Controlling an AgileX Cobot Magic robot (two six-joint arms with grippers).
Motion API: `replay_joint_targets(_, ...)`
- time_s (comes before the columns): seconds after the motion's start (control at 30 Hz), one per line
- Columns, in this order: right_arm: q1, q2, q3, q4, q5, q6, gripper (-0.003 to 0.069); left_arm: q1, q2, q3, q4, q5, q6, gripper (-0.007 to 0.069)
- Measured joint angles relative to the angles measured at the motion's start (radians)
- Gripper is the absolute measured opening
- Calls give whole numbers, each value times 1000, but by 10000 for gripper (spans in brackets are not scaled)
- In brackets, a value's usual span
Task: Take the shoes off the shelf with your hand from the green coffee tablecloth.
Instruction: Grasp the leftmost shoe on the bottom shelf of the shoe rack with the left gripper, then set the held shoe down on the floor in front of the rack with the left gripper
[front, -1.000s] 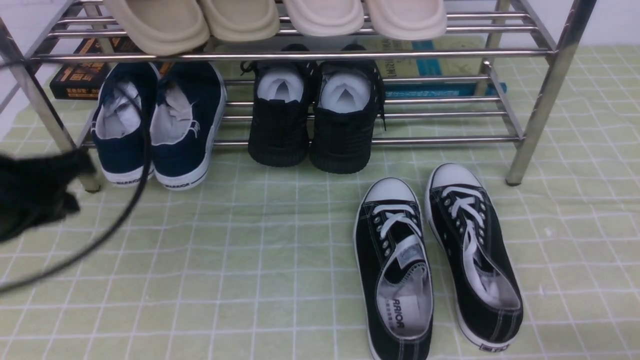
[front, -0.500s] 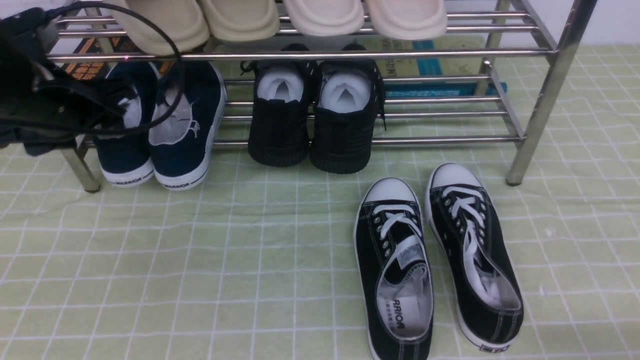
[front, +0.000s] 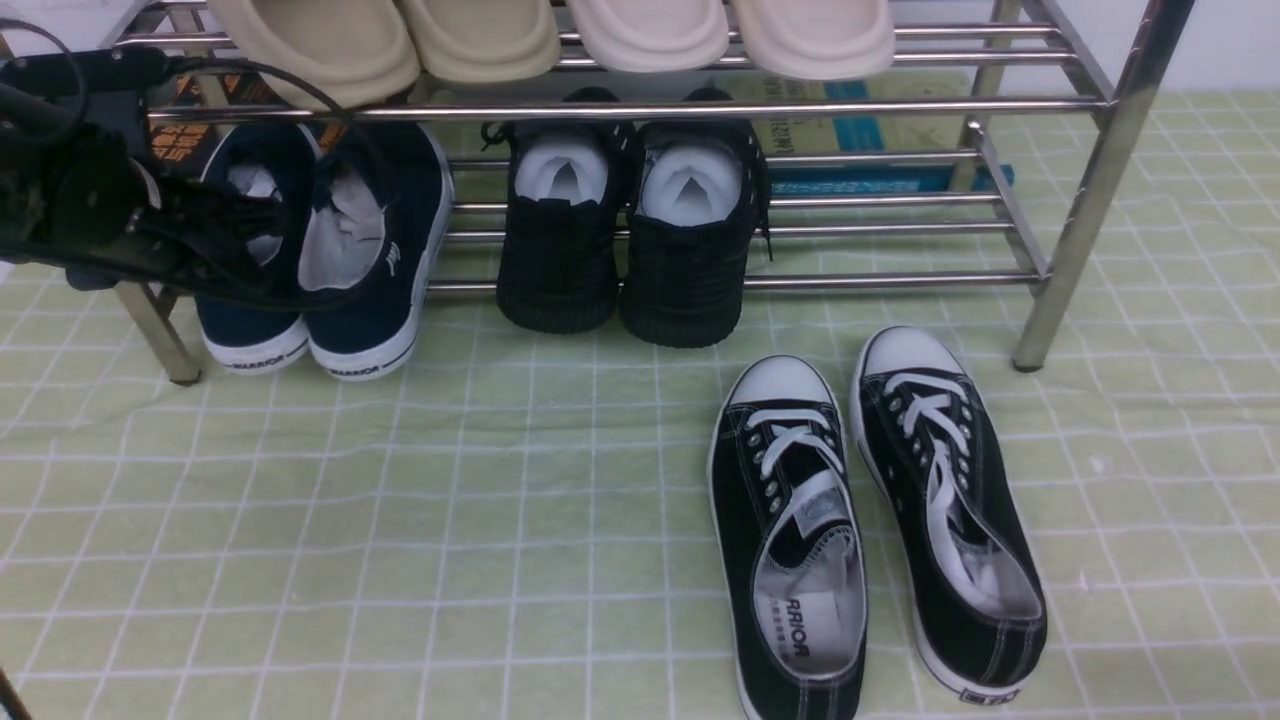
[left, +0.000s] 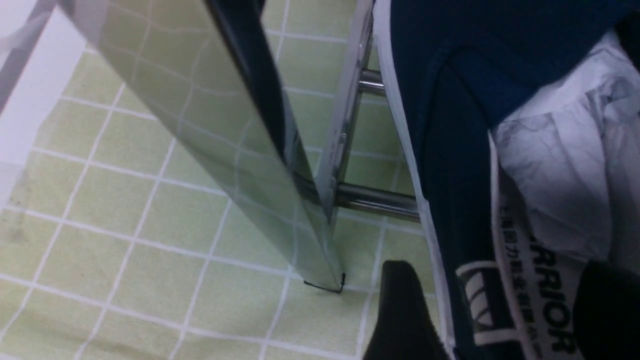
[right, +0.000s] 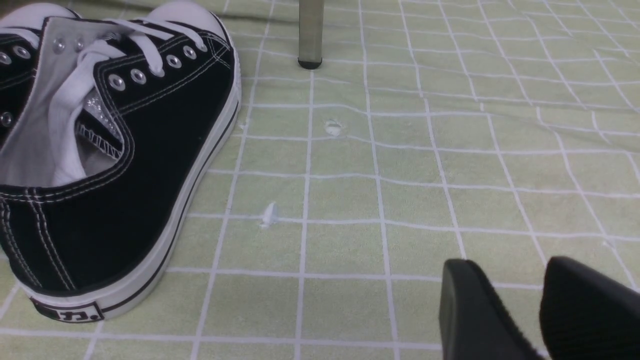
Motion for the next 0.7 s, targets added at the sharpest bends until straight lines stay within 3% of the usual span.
replay_joint_targets(0.27,0,0,0,0,0,0,237,0,51,-3,41,-16,-200,368)
replay_joint_targets(0.53,0,0,0,0,0,0,237,0,48,-4,39,-25,-230,51)
replay_joint_targets(0.7,0,0,0,0,0,0,237,0,5,-4,18,40,-230,44)
